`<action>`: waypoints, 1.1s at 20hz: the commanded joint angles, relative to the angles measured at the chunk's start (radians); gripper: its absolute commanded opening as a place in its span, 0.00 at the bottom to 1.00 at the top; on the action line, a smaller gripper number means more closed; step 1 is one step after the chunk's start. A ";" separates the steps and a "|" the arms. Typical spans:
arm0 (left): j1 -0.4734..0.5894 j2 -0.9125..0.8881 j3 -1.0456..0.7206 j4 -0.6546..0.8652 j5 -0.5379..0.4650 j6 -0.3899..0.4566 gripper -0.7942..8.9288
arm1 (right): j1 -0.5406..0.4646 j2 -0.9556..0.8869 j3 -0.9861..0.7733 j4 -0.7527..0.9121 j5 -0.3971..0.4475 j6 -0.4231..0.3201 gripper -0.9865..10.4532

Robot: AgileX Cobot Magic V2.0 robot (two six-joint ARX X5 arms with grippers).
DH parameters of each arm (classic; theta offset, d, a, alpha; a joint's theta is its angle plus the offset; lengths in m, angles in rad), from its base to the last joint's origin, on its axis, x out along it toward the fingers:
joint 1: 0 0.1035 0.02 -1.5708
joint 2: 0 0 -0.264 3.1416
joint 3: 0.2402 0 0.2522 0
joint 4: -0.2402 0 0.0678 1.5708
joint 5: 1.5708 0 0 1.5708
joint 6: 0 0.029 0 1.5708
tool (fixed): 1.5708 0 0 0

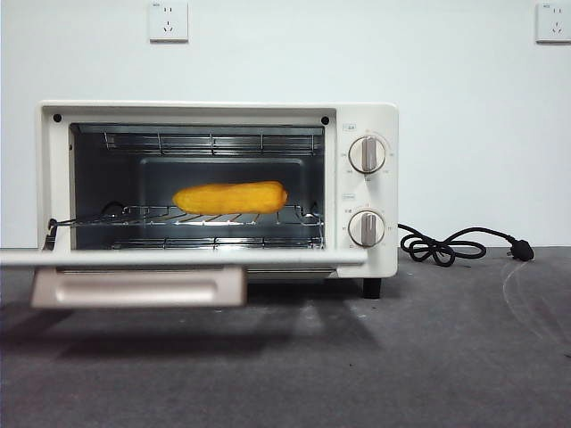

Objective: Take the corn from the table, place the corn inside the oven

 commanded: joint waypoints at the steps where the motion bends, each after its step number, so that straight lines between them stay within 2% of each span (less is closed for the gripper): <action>1: 0.014 0.004 0.036 -0.008 0.096 0.018 0.07 | 0.000 0.000 0.000 0.004 -0.004 -0.007 0.08; 4: 0.019 0.004 0.094 -0.012 0.184 0.010 0.07 | 0.000 0.000 0.000 0.003 -0.004 -0.006 0.08; 6: 0.019 0.004 0.143 -0.011 0.204 -0.010 0.07 | 0.000 0.000 0.000 0.003 -0.004 -0.005 0.08; 14: 0.018 0.004 0.323 -0.004 0.202 -0.063 0.07 | -0.001 0.000 0.000 0.005 -0.003 -0.002 0.08; 22: 0.018 0.004 0.378 0.073 0.202 -0.128 0.07 | 0.000 0.000 0.000 0.016 -0.003 -0.002 0.08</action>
